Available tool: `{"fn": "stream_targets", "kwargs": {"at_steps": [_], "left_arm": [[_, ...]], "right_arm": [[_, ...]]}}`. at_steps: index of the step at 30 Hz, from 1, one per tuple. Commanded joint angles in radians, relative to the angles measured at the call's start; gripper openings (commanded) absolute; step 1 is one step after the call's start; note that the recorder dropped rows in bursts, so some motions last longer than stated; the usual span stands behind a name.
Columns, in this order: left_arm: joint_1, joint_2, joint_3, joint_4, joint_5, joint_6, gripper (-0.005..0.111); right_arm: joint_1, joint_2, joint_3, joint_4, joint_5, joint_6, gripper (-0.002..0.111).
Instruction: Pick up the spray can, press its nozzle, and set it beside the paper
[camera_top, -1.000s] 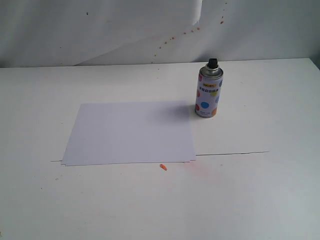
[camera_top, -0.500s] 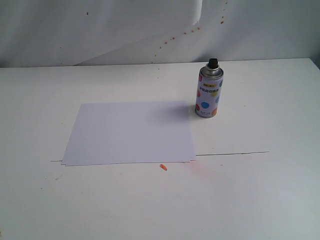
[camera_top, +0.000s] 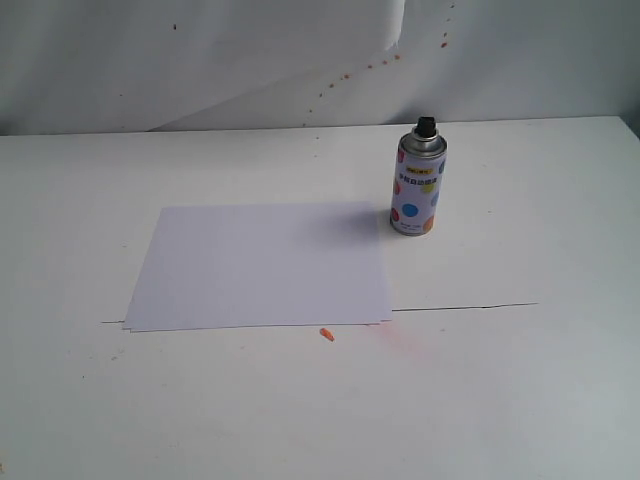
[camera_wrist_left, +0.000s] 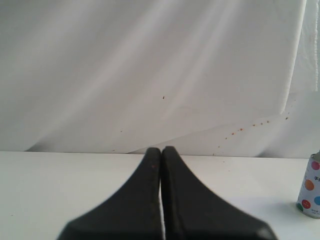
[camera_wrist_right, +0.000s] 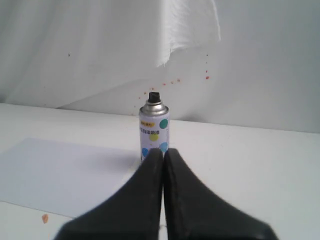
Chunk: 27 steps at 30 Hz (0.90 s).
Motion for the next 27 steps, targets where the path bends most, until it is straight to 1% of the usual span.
{"fn": "stream_targets", "kwargs": {"at_steps": [1,2,9,17,27], "left_arm": [[-0.003,-0.002,0.007,0.003,-0.001,-0.003,0.000],[-0.003,-0.002,0.007,0.003,-0.001,-0.003,0.000],[-0.003,-0.002,0.007,0.003,-0.001,-0.003,0.000],[-0.003,-0.002,0.007,0.003,-0.001,-0.003,0.000],[-0.003,-0.002,0.007,0.003,-0.001,-0.003,0.000]], "right_arm": [[-0.009,-0.049,0.031,0.006,0.009,-0.001,0.000],[-0.009,-0.061,0.031,0.006,0.039,-0.003,0.000],[-0.009,-0.066,0.031,0.006,0.080,-0.024,0.000],[-0.009,-0.066,0.031,0.006,0.248,-0.028,0.000],[-0.009,-0.066,0.031,0.006,0.256,-0.072,0.000]]}}
